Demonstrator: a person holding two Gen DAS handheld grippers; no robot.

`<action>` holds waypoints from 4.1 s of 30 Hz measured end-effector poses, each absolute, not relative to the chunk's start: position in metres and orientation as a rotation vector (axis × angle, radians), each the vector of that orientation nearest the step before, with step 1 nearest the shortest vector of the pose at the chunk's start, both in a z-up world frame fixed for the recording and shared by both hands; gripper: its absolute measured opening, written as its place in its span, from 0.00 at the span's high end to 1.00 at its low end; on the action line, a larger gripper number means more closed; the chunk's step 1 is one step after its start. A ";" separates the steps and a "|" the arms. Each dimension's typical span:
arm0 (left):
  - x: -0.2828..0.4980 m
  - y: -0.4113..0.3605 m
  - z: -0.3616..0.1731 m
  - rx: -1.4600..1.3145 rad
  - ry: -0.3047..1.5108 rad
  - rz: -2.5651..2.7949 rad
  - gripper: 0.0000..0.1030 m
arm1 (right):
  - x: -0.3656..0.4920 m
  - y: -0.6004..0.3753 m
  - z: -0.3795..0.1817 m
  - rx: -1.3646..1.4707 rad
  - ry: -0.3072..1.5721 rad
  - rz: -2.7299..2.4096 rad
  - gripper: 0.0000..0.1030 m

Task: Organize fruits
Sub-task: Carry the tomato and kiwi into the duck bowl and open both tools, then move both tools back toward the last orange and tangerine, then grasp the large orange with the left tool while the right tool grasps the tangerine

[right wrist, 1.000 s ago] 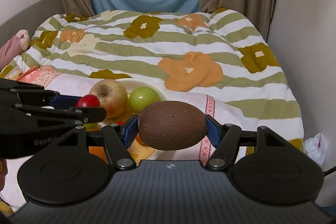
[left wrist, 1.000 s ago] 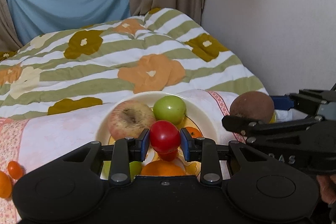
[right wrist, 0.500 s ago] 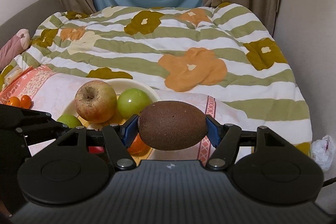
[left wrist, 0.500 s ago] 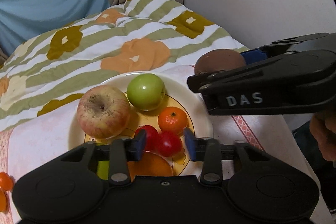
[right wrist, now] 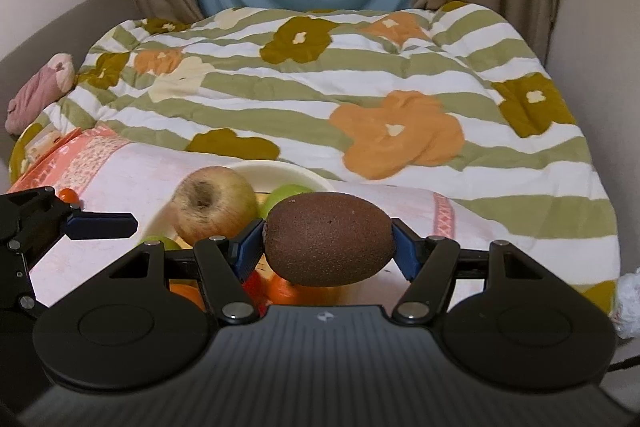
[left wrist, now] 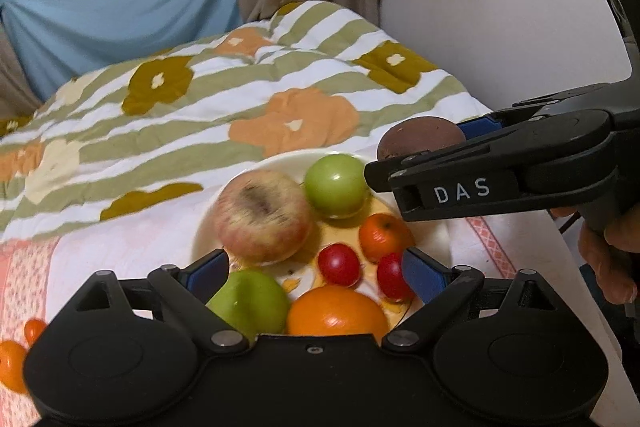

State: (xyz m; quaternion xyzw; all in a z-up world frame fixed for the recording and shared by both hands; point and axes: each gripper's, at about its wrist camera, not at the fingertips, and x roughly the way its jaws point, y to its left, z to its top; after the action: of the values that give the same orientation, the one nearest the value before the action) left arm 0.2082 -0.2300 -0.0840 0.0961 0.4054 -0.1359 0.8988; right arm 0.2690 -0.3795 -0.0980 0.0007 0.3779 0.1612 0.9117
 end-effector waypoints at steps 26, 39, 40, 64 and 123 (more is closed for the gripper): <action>0.182 -0.168 -0.067 0.059 0.835 -0.153 0.07 | 0.253 -0.340 -0.098 -0.082 0.765 0.325 0.00; 0.146 -0.142 -0.020 0.030 0.718 -0.078 0.07 | 0.206 -0.325 -0.046 -0.098 0.649 0.339 0.00; 0.141 -0.138 -0.016 0.030 0.704 -0.061 0.07 | 0.204 -0.322 -0.043 -0.099 0.644 0.346 0.00; 0.107 0.027 -0.014 0.028 0.733 -0.034 0.00 | 0.176 -0.179 -0.018 0.073 0.708 0.355 0.00; 0.182 0.123 -0.138 0.169 0.913 -0.273 0.38 | 0.257 -0.005 -0.161 0.155 0.897 0.293 0.53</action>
State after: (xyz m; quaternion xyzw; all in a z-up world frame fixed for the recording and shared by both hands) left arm 0.1817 0.1228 -0.1378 0.0812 0.4388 -0.1314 0.8852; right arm 0.2567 -0.0046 -0.1608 0.0746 0.4315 0.1411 0.8879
